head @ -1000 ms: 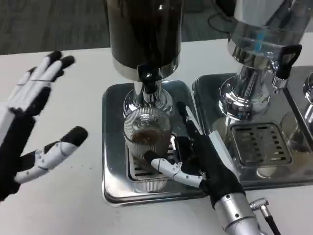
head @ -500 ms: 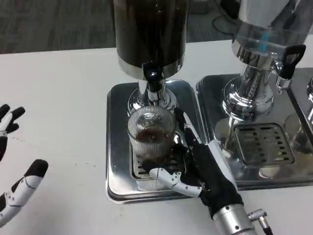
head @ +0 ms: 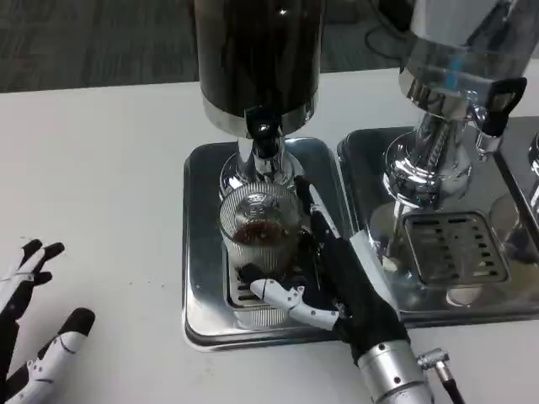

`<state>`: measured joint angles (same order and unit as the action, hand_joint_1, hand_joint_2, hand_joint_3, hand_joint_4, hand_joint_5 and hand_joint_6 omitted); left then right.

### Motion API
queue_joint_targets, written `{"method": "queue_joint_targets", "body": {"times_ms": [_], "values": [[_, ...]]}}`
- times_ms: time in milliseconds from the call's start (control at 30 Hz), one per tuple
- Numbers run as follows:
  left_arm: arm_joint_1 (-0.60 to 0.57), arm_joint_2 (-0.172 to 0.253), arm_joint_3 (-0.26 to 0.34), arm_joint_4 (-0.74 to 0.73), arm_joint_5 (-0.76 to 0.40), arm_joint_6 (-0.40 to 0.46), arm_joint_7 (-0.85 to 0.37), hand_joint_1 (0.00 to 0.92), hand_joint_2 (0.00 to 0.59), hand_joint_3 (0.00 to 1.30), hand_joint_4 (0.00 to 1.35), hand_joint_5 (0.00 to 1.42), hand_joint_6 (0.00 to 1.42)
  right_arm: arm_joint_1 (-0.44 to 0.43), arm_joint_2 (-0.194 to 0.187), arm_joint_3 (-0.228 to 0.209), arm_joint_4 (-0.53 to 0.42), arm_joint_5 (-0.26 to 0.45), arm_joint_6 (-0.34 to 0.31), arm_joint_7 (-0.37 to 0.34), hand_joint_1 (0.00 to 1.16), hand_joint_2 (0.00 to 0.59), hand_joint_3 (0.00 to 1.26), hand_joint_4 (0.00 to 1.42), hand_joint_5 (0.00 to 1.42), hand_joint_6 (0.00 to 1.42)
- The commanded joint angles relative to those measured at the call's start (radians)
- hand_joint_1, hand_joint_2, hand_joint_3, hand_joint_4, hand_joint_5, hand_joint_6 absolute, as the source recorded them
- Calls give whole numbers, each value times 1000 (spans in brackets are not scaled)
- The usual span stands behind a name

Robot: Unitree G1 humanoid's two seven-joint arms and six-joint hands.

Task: Grasp the cup under the faucet to collect the drink, then remove the cup.

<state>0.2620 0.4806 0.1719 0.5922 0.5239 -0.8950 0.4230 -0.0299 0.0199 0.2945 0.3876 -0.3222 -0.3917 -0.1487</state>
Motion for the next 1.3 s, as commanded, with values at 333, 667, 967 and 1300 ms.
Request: {"method": "queue_joint_targets", "body": {"times_ms": [333, 667, 967, 1300], "values": [[2, 34, -18, 14, -17, -2, 16, 0, 210, 197, 88, 246, 105, -51, 27, -4, 87, -1, -48, -21, 767, 152, 0, 0, 0, 159], [10, 28, -18, 6, -21, 0, 23, 0, 210, 200, 104, 257, 92, -79, 42, -9, 115, 15, 20, 2, 772, 160, 0, 0, 46, 229], [21, 31, -14, 0, -24, -2, 33, 0, 211, 200, 107, 260, 90, -92, 44, -1, 137, 27, 19, 19, 795, 159, 0, 55, 141, 284], [30, 30, -13, 0, -36, -2, 28, 0, 217, 235, 123, 262, 93, -92, 38, 27, 133, -45, 22, -38, 852, 159, 110, 243, 275, 428]]}}
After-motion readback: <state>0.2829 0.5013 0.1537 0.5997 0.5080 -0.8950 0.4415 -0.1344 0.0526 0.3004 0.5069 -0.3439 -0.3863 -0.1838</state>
